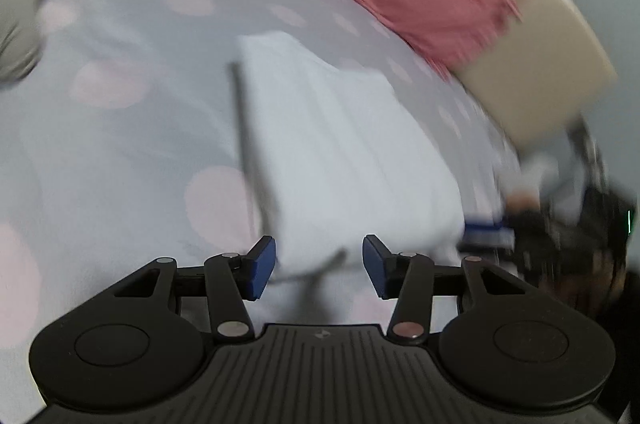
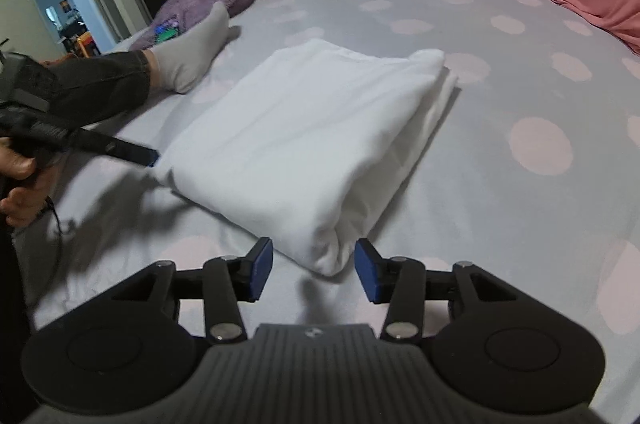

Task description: Fold clothes

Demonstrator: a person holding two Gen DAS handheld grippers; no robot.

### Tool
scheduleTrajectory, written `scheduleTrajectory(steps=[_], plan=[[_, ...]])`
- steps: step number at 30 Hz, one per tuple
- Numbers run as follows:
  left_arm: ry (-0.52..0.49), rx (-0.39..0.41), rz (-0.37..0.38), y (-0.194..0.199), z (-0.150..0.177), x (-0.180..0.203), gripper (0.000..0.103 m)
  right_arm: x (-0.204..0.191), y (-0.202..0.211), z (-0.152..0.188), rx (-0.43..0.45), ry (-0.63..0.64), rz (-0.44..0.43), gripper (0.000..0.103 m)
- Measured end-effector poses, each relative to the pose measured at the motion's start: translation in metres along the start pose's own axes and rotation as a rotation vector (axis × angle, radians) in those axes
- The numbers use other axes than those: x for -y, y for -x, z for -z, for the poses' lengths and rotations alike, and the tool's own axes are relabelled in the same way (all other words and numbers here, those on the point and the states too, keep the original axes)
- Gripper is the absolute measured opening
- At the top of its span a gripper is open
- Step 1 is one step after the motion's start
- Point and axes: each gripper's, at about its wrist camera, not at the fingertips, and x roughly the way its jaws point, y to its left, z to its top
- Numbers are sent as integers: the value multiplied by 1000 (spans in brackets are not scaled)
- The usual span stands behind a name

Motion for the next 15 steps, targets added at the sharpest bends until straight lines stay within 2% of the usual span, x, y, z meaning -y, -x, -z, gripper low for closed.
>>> scheduleTrajectory(steps=[2, 3, 10, 15], plan=[[-71, -4, -22, -5, 1, 7, 47, -2, -3, 1, 9, 5, 15, 35], [-86, -5, -26, -7, 1, 8, 48, -1, -3, 1, 14, 6, 11, 35], [-71, -28, -56, -7, 6, 4, 47, -2, -3, 4, 17, 7, 6, 34], [-85, -50, -83, -13, 9, 7, 41, -4, -5, 5, 12, 6, 7, 30]])
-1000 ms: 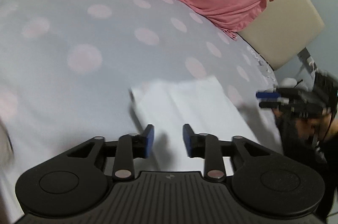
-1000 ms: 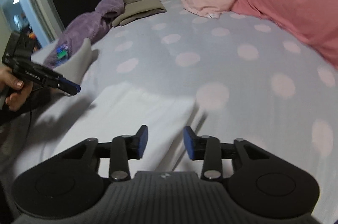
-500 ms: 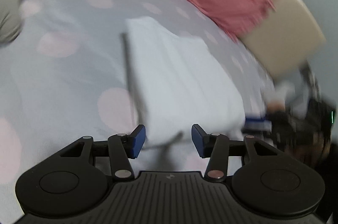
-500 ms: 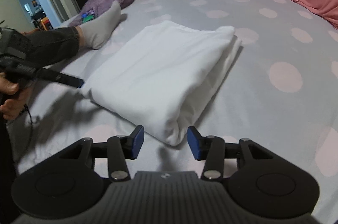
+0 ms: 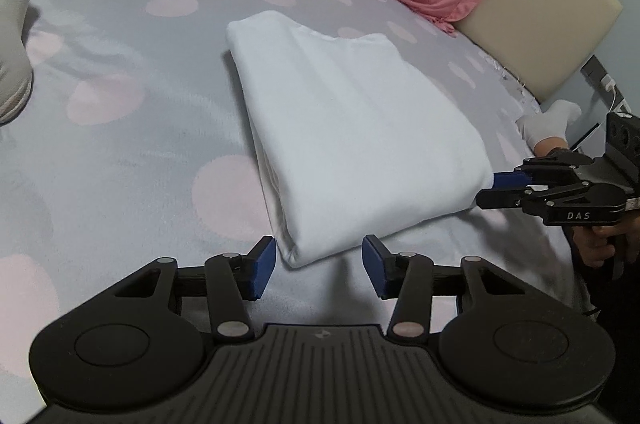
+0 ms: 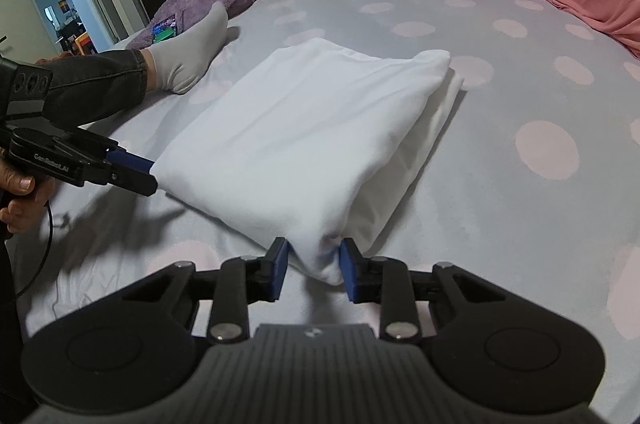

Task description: Fold clothes

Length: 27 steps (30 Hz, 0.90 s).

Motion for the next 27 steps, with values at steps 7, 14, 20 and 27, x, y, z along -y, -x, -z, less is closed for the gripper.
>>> scheduleTrajectory(steps=[7, 14, 20, 27], plan=[[-12, -22, -14, -1, 2, -3, 19, 1, 1, -2, -12, -34, -8, 19], [-25, -22, -23, 1, 1, -2, 16, 1, 11, -4, 3, -24, -27, 11], [-29, 5, -19, 10, 0, -2, 14, 0, 26, -5, 42, -6, -43, 5], [-33, -56, -33, -3, 0, -5, 13, 1, 23, 3, -1, -1, -19, 0]])
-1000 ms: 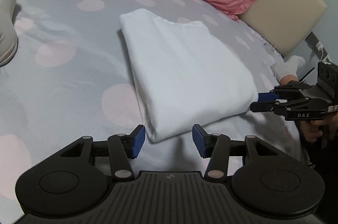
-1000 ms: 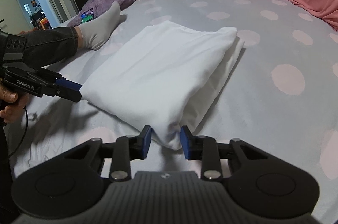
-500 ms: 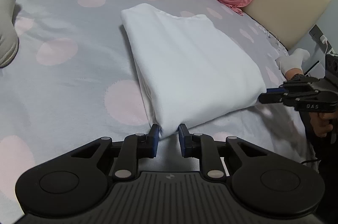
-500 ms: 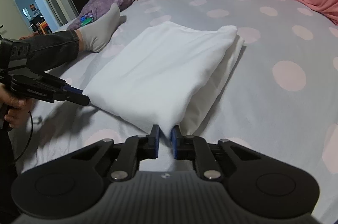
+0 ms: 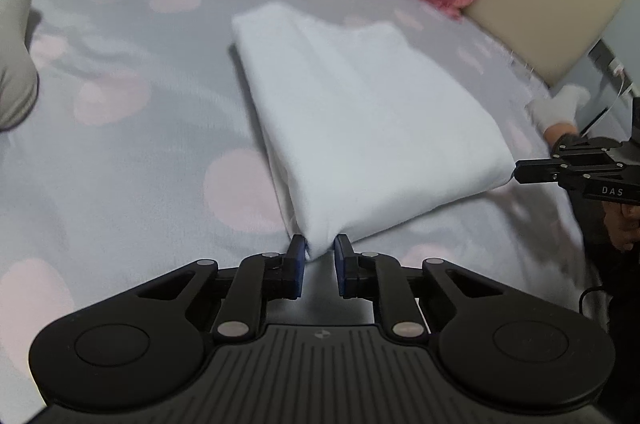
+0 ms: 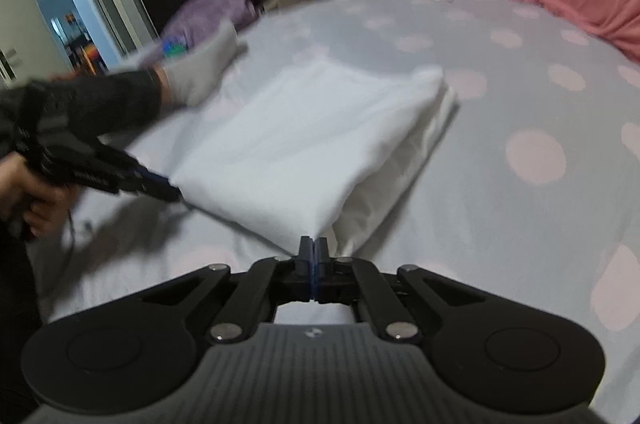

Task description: Fold clothes

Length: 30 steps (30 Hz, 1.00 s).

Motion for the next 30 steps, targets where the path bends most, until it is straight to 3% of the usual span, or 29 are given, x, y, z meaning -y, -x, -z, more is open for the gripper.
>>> scheduleTrajectory(steps=[8, 10, 13, 14, 15, 18, 22, 23, 24, 25, 26, 30], plan=[[26, -22, -32, 6, 0, -3, 13, -6, -11, 5, -83, 68, 72, 0], [38, -10, -47, 12, -2, -4, 14, 0, -12, 5, -96, 26, 68, 0], [48, 28, -55, 21, -9, -4, 27, 10, -4, -3, -38, -44, 69, 13], [52, 35, -53, 22, -11, -4, 32, 12, 0, -5, -11, -64, 64, 24], [55, 39, -48, 21, -12, -5, 35, 13, 3, -7, 15, -84, 57, 29], [56, 38, -34, 16, -14, -4, 37, 14, 5, -11, 62, -127, 3, 29], [36, 18, -25, 7, -15, -2, 37, 8, -7, -11, 30, -123, -7, 29], [31, 12, -23, 4, -15, -1, 37, 7, -12, -10, 14, -122, 0, 29], [26, 5, -17, 2, -15, 0, 36, 5, -17, -9, -2, -122, 7, 23], [21, -2, -6, -1, -15, 0, 20, 4, -19, -9, -7, -120, 7, 20], [14, -7, -6, -2, -15, 0, 15, 3, -19, -9, -5, -117, 7, 18], [-20, -20, -35, -2, -15, 6, 11, 3, -17, -11, -14, -114, 9, 12]])
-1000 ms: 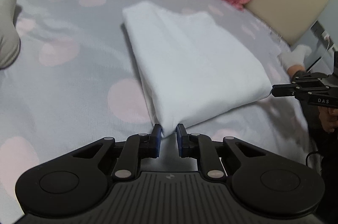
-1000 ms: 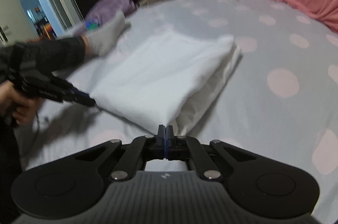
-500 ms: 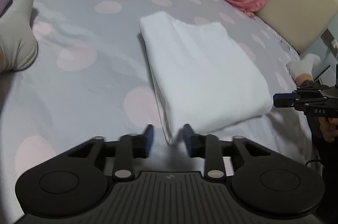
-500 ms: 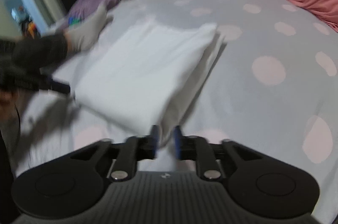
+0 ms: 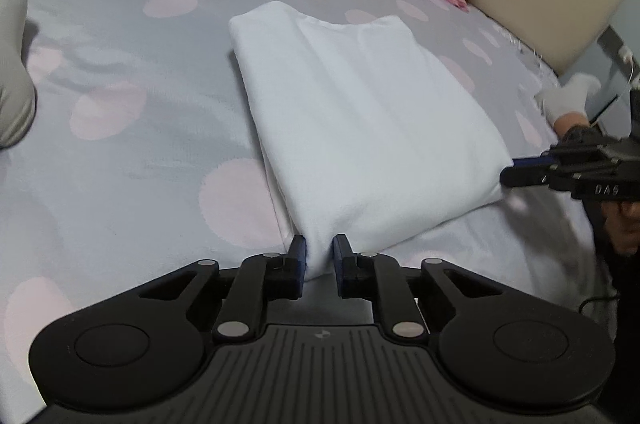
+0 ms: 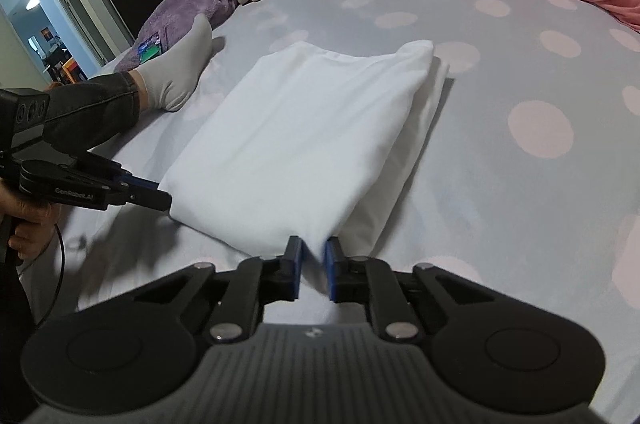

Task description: Fold clothes

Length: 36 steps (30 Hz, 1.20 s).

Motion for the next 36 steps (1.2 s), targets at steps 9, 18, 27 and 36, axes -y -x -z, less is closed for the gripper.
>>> scheduleTrajectory(steps=[9, 18, 27, 36], plan=[[33, 4, 2, 4, 0, -7, 17, 10, 0, 0, 13, -81, -35, 19], [15, -14, -25, 13, -7, -4, 17, 5, 9, 2, 28, -97, -21, 29], [-310, -78, -69, 39, -105, 2, 50, -25, 28, 26, 87, -407, 80, 54], [-486, -80, 154, -39, -193, 15, 50, -58, -10, 75, 239, -945, 17, 55]])
